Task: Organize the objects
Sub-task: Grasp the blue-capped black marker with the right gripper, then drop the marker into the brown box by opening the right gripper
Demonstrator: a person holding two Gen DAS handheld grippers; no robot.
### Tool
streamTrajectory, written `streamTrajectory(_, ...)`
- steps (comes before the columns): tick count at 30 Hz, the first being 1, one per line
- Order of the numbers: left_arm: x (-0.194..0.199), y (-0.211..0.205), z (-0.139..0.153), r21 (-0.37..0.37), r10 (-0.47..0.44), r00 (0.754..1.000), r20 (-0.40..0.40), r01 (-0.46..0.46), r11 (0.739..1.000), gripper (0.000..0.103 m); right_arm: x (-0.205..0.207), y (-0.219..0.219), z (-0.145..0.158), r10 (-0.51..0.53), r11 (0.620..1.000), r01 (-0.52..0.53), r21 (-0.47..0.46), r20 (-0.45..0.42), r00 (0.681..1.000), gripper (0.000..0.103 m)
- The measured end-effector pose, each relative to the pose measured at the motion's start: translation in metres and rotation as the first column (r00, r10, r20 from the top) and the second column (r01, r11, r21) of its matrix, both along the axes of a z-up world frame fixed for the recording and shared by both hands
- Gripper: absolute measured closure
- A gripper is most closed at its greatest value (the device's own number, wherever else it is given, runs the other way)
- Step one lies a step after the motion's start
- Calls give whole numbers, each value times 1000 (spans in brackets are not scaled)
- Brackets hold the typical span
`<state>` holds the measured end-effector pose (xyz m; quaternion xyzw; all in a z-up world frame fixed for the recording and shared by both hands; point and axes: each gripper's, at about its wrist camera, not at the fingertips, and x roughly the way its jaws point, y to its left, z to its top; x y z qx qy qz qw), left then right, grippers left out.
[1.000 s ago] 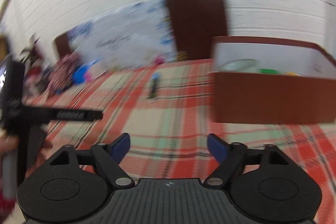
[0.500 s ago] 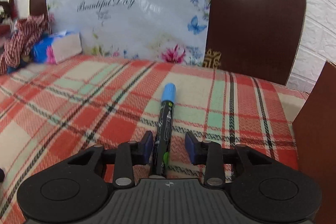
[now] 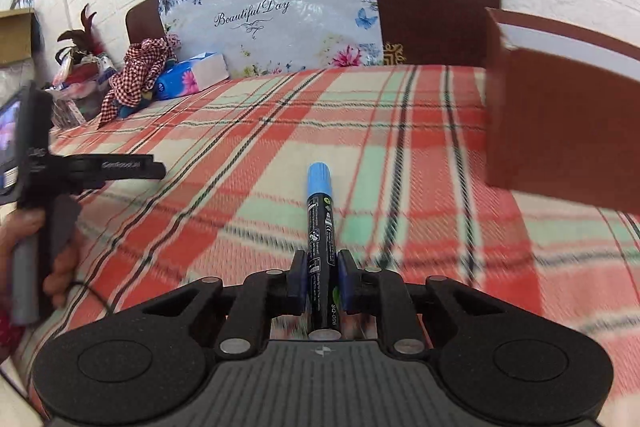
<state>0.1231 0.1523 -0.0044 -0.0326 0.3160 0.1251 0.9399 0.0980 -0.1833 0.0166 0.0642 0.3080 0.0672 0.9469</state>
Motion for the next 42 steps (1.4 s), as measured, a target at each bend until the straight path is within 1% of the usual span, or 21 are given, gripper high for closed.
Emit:
streamTrajectory(2,0,-6,4,17,27,999,-28,-27,999,0,-5,-8,0,-27,999,27,40,-6,1000,87)
streamTrajectory(3,-1,-11,9,-10,46,997,-58,-46,999,1,-5,-12,0,-39,997,39,64,-10,999,87)
streamTrajectory(5,-9,-29,23,-157,-26,995,-100,10,988,6,-6,-17,0,-53,993,55,106,-16,998,87)
streamTrajectory(7,-18,-63,41,-258,-148,983,-110,116,959,7,-8,-17,-1,-56,992,57,113,-12,998,87)
streamTrajectory(11,-16,-133,53,-394,-376,909,-181,283,875,7,-14,-16,-3,-33,994,32,103,9,999,87)
streamTrajectory(14,-10,-173,45,-421,-425,873,-237,302,855,7,-19,-26,-4,-31,991,28,132,20,999,87)
streamTrajectory(16,-5,-191,38,-431,-451,851,-271,311,847,21,-22,-32,-3,-36,987,32,156,27,999,87)
streamTrajectory(17,-3,-199,35,-416,-464,839,-283,329,848,36,-24,-34,-3,-39,986,33,162,35,999,87)
streamTrajectory(18,-4,-207,36,-368,-459,843,-282,347,863,50,-26,-37,-1,-42,986,34,164,46,998,87)
streamTrajectory(19,-4,-211,38,-367,-480,833,-275,371,853,60,-28,-39,2,-42,986,31,164,63,997,87)
streamTrajectory(20,1,-212,43,-421,-512,816,-267,379,824,71,-30,-41,5,-41,986,28,163,79,996,87)
streamTrajectory(22,5,-216,62,-454,-513,823,-243,370,810,72,-34,-46,16,-59,989,38,143,140,988,87)
streamTrajectory(26,11,-253,126,-371,-587,803,-103,516,772,72,-38,-66,52,-132,989,103,101,338,932,87)
streamTrajectory(29,29,-292,161,-292,-640,768,-17,608,738,72,-28,-89,73,-196,980,184,71,451,871,87)
streamTrajectory(33,65,-340,166,-255,-674,739,2,652,714,72,3,-128,74,-301,952,291,94,461,834,87)
streamTrajectory(35,79,-362,158,-209,-674,739,-7,658,724,69,20,-149,67,-364,928,357,102,439,822,87)
streamTrajectory(36,85,-373,153,-181,-676,737,-14,663,727,60,27,-157,63,-393,915,391,98,428,814,86)
streamTrajectory(37,90,-383,148,-152,-674,738,-18,665,731,57,37,-166,59,-423,900,426,88,404,811,79)
streamTrajectory(38,95,-391,144,-116,-669,743,-27,662,741,57,47,-172,55,-447,888,454,73,372,814,76)
streamTrajectory(39,99,-396,142,-81,-657,753,-43,652,754,57,55,-179,52,-462,881,468,66,333,822,65)
streamTrajectory(42,103,-397,138,-60,-623,778,-76,620,782,53,48,-189,50,-483,873,475,113,339,807,65)
